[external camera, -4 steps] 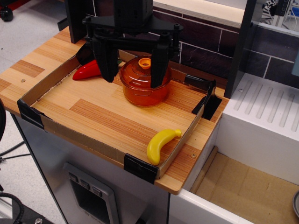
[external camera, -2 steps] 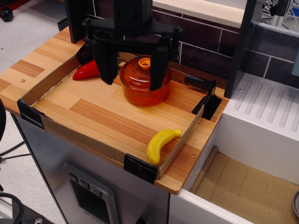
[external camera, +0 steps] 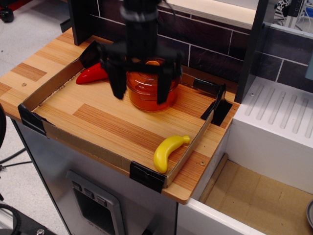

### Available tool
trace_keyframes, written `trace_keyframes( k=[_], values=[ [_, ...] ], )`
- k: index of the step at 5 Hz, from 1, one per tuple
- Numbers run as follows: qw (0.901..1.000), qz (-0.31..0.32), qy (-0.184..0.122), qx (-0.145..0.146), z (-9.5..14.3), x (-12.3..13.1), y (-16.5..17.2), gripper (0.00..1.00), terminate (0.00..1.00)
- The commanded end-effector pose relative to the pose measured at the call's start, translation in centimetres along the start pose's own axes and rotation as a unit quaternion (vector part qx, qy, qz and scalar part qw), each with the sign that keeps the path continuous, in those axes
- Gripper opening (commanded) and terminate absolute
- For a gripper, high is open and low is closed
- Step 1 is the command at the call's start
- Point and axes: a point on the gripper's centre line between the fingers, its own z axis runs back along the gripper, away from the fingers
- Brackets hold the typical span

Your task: Take lid off pot

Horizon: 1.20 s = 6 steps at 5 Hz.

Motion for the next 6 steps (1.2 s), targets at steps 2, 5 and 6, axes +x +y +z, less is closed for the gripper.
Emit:
trace_keyframes(
  k=[2,5,6],
  values=[
    [0.9965,0.056,-0.031,-0.053,2.0,3.6,0.9,1.0,0.0],
    [0.9945,0.077,0.021,-0.067,6.4,7.5,0.4,1.0,0.0],
    [0.9957,0.068,0.022,-0.059,6.3,8.0,-0.3,1.0,0.0]
  ],
)
